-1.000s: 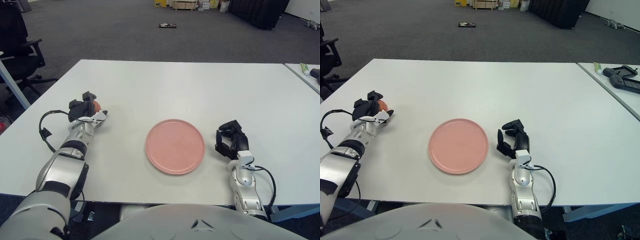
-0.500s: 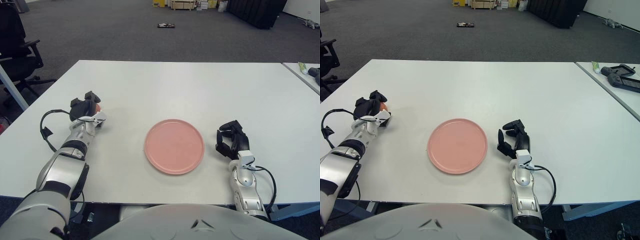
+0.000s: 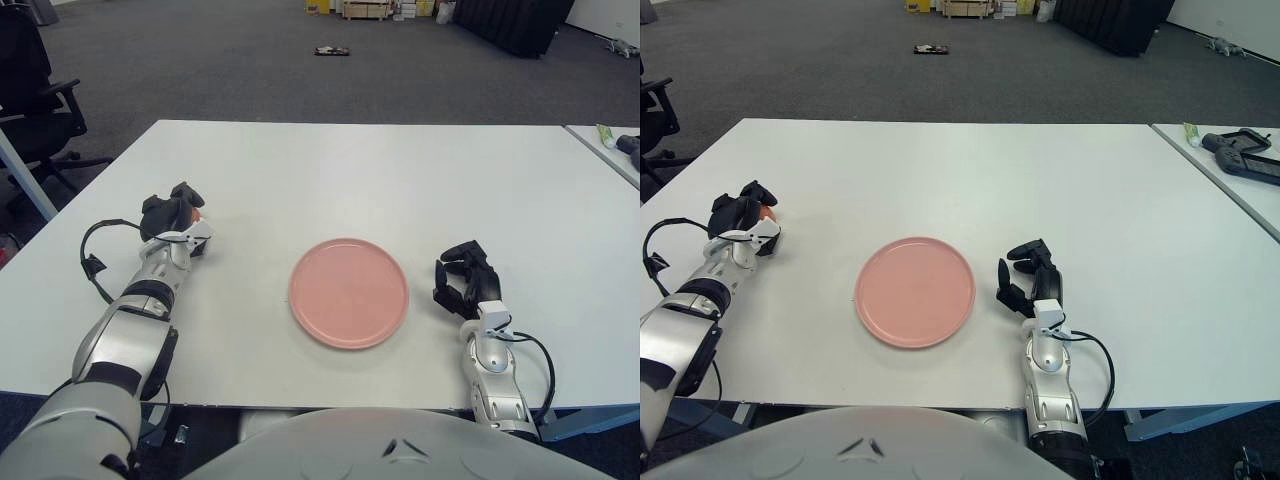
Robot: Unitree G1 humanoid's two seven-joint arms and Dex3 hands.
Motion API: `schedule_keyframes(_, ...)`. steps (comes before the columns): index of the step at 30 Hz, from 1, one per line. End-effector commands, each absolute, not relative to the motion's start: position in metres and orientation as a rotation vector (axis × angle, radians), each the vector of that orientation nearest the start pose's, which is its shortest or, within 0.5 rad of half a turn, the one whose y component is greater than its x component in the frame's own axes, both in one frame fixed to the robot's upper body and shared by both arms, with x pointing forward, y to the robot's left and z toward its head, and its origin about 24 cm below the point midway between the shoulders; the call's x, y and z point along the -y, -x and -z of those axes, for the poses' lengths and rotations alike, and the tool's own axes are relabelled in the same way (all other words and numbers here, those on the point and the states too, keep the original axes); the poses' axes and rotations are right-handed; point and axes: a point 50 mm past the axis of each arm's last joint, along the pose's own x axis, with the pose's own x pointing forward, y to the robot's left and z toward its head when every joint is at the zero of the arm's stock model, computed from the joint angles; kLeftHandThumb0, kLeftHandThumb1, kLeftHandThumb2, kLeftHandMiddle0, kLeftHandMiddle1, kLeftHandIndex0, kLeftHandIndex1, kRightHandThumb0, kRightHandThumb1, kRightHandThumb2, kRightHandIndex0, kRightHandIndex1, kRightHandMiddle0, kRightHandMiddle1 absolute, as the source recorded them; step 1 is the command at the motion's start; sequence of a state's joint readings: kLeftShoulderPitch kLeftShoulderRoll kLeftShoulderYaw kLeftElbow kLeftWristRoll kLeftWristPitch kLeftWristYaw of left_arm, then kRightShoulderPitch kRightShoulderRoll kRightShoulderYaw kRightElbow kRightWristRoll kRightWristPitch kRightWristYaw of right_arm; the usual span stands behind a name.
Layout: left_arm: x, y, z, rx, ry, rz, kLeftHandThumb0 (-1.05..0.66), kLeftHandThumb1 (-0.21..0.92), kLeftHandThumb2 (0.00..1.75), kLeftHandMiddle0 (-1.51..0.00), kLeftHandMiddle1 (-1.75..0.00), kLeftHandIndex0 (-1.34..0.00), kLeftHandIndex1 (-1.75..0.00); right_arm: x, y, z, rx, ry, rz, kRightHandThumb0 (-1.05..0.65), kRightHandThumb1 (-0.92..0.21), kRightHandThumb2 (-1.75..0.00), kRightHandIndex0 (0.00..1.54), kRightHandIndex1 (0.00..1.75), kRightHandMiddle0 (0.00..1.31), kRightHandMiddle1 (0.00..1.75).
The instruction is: Put the apple into the plate.
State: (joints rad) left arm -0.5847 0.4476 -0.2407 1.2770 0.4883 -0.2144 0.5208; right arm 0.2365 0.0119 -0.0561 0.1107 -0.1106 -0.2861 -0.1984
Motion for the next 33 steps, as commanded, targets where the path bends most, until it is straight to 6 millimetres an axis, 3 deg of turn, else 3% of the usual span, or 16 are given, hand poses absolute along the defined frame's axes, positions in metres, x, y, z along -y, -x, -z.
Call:
schedule_keyframes(1,-0.2747,-0.2920,0.0270,-0.365,-1.114,-0.206,0.00,0.05,1.60,-0.79,-1.66,-0.64,-1.75,0.1825,-0.1958,0.0049,-0.032,0.127,0.289,-0.39,-0.64,-0.92,0.65,1.73,0.37,1.75)
schedule_keyframes(20,-0.2734,-0.2926,0.0252,-0.330,-1.110,-0.202,0.00,0.07,1.59,-0.75,-1.72,-0.61,-1.75,0.1826,-0.1966,0.0061,-0.019,0.130,0.290,-0.39,-0.63,-0.92,0.71,1.73,0.38,1.75)
schedule_keyframes(33,-0.2705,-0.2951,0.0233,-0.310,-1.094,-0.189,0.00,0.07,1.58,-0.78,-1.67,-0.61,-1.75,0.1835,-0.1964,0.0075,-0.029,0.130,0.295,-0.39,-0.64,-0.92,0.69,1.72,0.37,1.75)
